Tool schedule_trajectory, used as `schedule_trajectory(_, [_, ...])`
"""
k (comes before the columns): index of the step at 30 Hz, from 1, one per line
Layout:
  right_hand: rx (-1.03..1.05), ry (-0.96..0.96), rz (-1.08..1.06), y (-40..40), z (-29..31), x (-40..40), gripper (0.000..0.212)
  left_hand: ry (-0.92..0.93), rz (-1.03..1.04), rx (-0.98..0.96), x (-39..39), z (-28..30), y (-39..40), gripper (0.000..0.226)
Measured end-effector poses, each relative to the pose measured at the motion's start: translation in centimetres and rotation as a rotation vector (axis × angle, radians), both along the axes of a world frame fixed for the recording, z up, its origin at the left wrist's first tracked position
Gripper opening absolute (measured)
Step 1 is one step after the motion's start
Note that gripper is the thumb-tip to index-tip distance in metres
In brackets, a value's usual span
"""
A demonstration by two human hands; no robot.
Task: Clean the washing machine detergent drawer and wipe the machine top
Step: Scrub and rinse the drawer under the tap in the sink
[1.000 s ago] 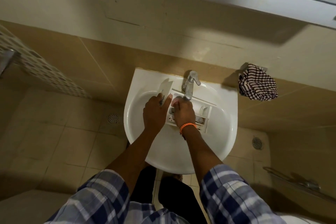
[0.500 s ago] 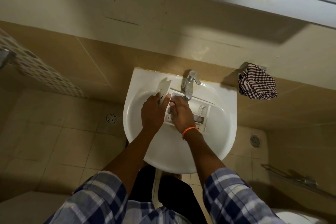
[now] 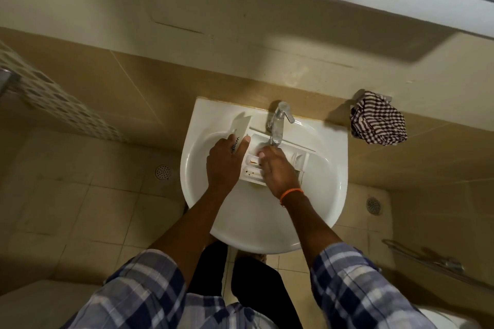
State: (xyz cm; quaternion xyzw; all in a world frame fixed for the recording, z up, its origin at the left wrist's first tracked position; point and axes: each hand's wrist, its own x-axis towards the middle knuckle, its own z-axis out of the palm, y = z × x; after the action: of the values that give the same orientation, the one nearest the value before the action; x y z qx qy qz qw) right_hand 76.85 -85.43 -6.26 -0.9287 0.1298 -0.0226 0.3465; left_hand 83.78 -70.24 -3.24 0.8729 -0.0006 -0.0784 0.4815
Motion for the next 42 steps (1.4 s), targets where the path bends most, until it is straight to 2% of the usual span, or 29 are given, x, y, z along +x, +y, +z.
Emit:
schedule_trajectory(3, [-0.037, 0.124, -0.241, -2.7, -1.1, -1.0, 0.021, 0.012, -0.005, -0.018, -0.2, 0.2, -0.1, 0.051])
schedule_trajectory(5, [-0.120, 0.189, -0.323, -1.1, -0.9, 0.3, 0.033, 0.001, -0.011, 0.011, -0.4, 0.2, -0.3, 0.057])
schedule_trajectory(7, [-0.093, 0.094, -0.236, 1.6, 0.8, 1.9, 0.047, -0.009, -0.017, 0.031, -0.3, 0.3, -0.3, 0.065])
schedule_trajectory(9, [-0.017, -0.004, 0.016, 3.0, 1.8, 1.7, 0.035, -0.017, -0.029, 0.054, 0.1, 0.4, -0.1, 0.074])
schedule_trajectory(11, [0.039, 0.008, 0.060, 1.6, 0.8, 0.8, 0.028, -0.003, -0.031, 0.052, 0.7, 0.4, 0.5, 0.064])
schedule_trajectory(14, [0.076, 0.119, -0.344, -0.6, -0.4, -0.6, 0.034, 0.056, -0.014, 0.002, 0.6, 1.0, 0.7, 0.047])
schedule_trajectory(15, [0.072, 0.131, -0.396, -0.7, -0.4, -0.6, 0.039, 0.067, -0.007, -0.002, 0.4, 1.2, 0.6, 0.047])
schedule_trajectory(17, [0.069, 0.142, -0.350, -0.3, 0.3, -0.3, 0.041, 0.090, 0.009, 0.012, 0.0, 1.4, 0.5, 0.049])
schedule_trajectory(19, [0.136, 0.163, -0.309, 0.7, 2.3, -0.1, 0.033, 0.099, 0.042, 0.009, -0.3, 1.6, 0.8, 0.047])
schedule_trajectory(21, [0.119, 0.196, -0.291, 0.9, 2.6, -0.4, 0.030, 0.100, 0.072, 0.007, -0.3, 1.5, 1.8, 0.046])
schedule_trajectory(23, [0.053, 0.242, -0.256, 1.1, 2.6, -0.9, 0.027, 0.131, 0.099, 0.014, 0.0, 1.7, 3.0, 0.057])
schedule_trajectory(25, [0.039, 0.249, -0.230, 1.4, 2.6, -1.3, 0.026, 0.155, 0.066, 0.075, 0.5, 2.7, 3.9, 0.078])
schedule_trajectory(27, [0.061, 0.220, -0.232, 1.7, 3.0, -1.2, 0.026, 0.124, 0.003, 0.146, 0.9, 3.7, 4.4, 0.087])
schedule_trajectory(32, [0.036, 0.053, -0.229, 2.0, 5.6, 0.0, 0.025, -0.042, -0.145, 0.339, 1.6, 6.8, 3.9, 0.079])
schedule_trajectory(36, [-0.002, -0.127, -0.070, 1.8, 8.8, 1.3, 0.068, -0.173, -0.294, 0.455, 1.8, 8.3, 3.1, 0.081])
schedule_trajectory(39, [-0.198, -0.127, 0.123, 1.0, 10.2, 2.5, 0.096, -0.215, -0.409, 0.454, 1.7, 8.5, 2.7, 0.084])
schedule_trajectory(42, [-0.316, -0.071, 0.252, 0.1, 10.4, 3.1, 0.111, -0.227, -0.521, 0.448, 1.4, 9.1, 2.0, 0.083])
